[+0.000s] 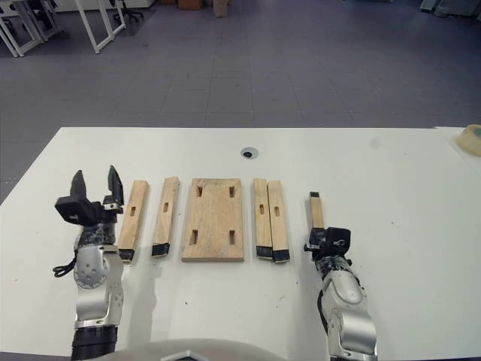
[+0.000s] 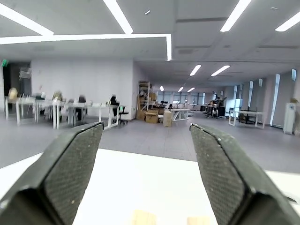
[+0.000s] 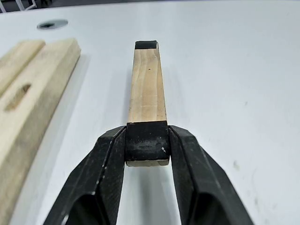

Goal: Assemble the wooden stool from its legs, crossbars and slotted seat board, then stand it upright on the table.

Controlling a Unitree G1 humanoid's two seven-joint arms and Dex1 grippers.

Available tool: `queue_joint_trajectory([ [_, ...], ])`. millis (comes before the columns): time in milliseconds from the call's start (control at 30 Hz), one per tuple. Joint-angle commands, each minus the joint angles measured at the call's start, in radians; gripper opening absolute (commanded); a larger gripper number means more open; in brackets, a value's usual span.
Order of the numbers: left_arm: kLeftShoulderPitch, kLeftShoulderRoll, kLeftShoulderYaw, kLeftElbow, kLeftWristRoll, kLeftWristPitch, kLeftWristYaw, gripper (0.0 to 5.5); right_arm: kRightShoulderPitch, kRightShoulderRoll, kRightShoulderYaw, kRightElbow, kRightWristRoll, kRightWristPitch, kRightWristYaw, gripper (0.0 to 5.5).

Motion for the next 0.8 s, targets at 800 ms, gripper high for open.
queue_joint_trajectory([
  [800, -0.095, 0.223, -0.005, -0.265, -1.327, 0.969, -0.058, 3.44, -0.211, -0.185, 0.448, -0.207, -0.091, -0.202, 0.418, 1.32],
])
